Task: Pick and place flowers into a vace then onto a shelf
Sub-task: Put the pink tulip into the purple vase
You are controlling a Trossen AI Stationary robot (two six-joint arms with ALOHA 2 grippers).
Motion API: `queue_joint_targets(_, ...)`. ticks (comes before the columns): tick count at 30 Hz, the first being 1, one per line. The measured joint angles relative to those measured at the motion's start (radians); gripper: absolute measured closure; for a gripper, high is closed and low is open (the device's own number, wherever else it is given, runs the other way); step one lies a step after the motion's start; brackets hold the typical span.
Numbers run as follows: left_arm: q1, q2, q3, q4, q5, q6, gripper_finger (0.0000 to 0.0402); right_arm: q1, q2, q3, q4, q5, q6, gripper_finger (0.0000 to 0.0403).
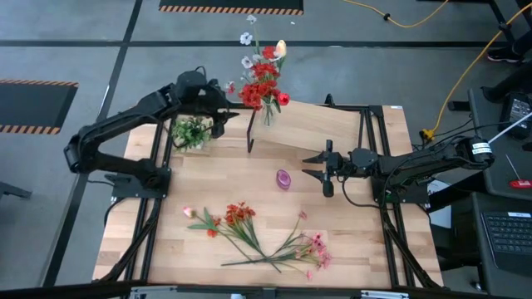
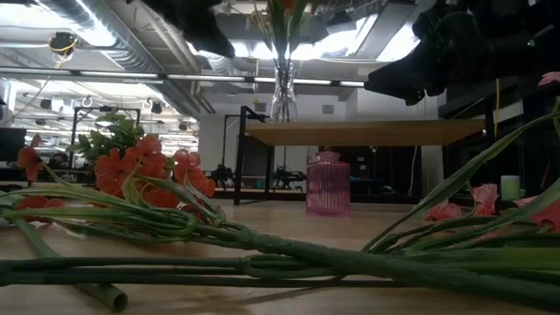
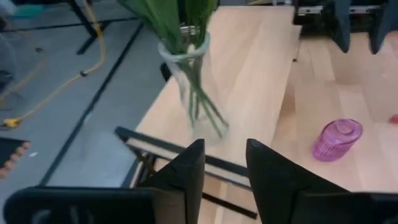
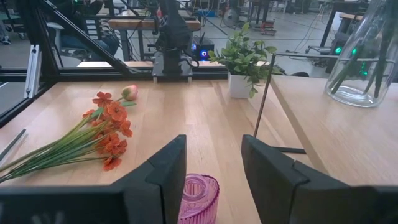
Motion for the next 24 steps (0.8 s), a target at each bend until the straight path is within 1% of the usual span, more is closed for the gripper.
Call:
queue_joint_targets(2,-0.011,-0.033,0.000,-0.032,-0.021,-0.017,0.0300,0.000,0.000,0.000,-0.001,0.000,0.000,0.0246)
queue_joint_targets(6,-0.050,-0.090,0.000,-0.113,-0.021,-0.050,0.0313,0.000,0.000,0.000,-0.004,0.000,-0.001,0.0246)
queue_joint_targets(12,-0.143,-0.111,-0.009,-0.260,-0.036,-0.177,0.0328,0.000,0.000,0.000,0.001,0.000,-0.002,0.0246)
queue_joint_targets(15,-0.212,-0.113,-0.067,-0.267,-0.091,-0.207,0.0333,0.000,0.000,0.000,0.002,0.000,0.001,0.0246)
queue_joint_targets(18,-0.255,-0.114,-0.133,-0.265,-0.143,-0.244,0.0336,0.000,0.000,0.000,0.002,0.000,0.001,0.0246)
queue_joint_targets(24,-0.304,-0.105,-0.288,-0.236,-0.143,-0.308,0.0333,0.000,0.000,0.000,-0.012,0.000,0.003,0.0246)
